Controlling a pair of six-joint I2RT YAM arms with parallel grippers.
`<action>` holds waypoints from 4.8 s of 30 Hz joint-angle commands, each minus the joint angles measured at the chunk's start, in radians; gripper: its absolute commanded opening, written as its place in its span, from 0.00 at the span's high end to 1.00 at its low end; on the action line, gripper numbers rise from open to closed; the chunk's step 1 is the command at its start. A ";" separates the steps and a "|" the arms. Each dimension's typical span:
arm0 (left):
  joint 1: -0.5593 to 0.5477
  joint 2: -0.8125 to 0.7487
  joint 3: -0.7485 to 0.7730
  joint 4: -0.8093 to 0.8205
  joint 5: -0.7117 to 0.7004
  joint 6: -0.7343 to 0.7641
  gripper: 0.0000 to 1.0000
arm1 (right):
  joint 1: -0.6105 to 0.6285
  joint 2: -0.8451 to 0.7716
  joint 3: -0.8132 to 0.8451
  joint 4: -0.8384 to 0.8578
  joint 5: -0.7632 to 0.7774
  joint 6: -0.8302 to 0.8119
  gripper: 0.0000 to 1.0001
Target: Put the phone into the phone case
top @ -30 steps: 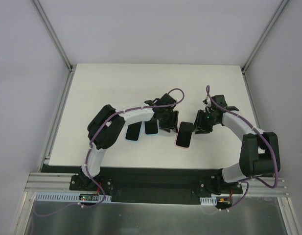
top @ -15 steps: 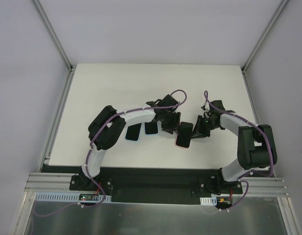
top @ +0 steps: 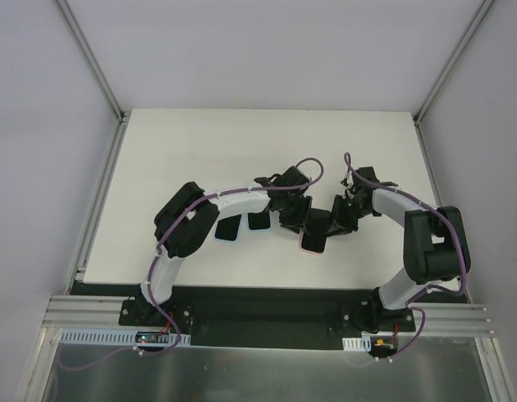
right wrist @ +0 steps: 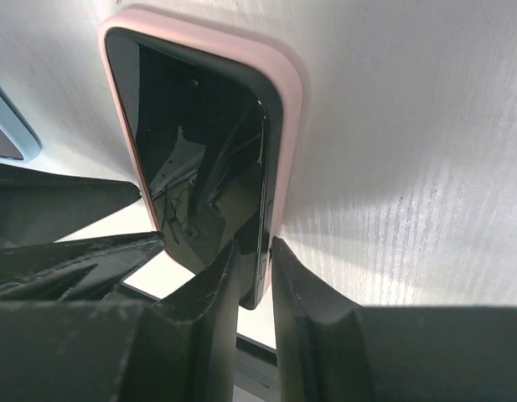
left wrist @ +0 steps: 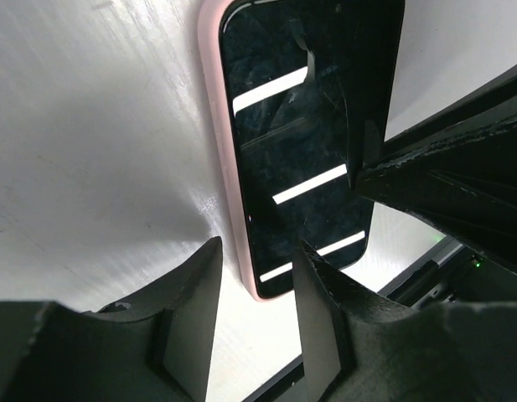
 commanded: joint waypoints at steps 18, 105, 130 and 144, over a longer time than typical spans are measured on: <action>-0.083 -0.070 -0.096 0.057 -0.029 -0.137 0.78 | -0.025 -0.046 0.085 -0.081 -0.058 -0.060 0.52; 0.043 -0.026 -0.274 0.371 0.256 -0.257 0.83 | -0.150 -0.094 -0.237 0.425 -0.497 0.130 0.62; 0.052 -0.004 -0.240 0.370 0.265 -0.252 0.80 | -0.145 -0.230 -0.237 0.320 -0.523 0.121 0.53; 0.051 0.002 -0.235 0.370 0.262 -0.254 0.80 | -0.142 -0.189 -0.261 0.237 -0.437 0.057 0.57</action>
